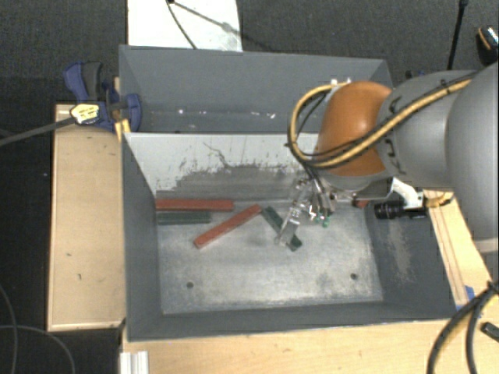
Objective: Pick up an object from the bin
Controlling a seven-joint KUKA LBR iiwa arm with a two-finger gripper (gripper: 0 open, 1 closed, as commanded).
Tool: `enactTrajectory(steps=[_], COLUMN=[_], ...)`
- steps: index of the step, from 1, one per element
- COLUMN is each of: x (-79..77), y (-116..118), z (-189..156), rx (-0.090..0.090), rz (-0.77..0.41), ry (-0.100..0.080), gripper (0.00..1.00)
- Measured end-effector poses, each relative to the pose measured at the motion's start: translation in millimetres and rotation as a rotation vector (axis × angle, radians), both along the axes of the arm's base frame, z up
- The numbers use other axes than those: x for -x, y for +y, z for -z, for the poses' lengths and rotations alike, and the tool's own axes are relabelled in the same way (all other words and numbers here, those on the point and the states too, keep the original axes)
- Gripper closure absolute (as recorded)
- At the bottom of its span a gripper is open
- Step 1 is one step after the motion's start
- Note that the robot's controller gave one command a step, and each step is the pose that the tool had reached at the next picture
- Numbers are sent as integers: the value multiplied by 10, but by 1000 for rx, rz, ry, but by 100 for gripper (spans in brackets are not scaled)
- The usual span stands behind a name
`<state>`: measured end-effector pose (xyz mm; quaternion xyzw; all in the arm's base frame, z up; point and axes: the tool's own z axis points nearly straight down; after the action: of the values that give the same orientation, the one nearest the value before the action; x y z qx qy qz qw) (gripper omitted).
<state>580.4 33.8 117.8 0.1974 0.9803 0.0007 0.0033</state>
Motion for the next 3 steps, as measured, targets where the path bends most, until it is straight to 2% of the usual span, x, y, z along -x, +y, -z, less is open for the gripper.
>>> enactTrajectory(steps=[1, 2, 3], x=[69, 65, 63], y=[176, 175, 177], z=[485, 480, 476], rx=[0, -1, -1], rz=[175, 174, 173], ry=[8, 6, 6], gripper=[0, 0, 100])
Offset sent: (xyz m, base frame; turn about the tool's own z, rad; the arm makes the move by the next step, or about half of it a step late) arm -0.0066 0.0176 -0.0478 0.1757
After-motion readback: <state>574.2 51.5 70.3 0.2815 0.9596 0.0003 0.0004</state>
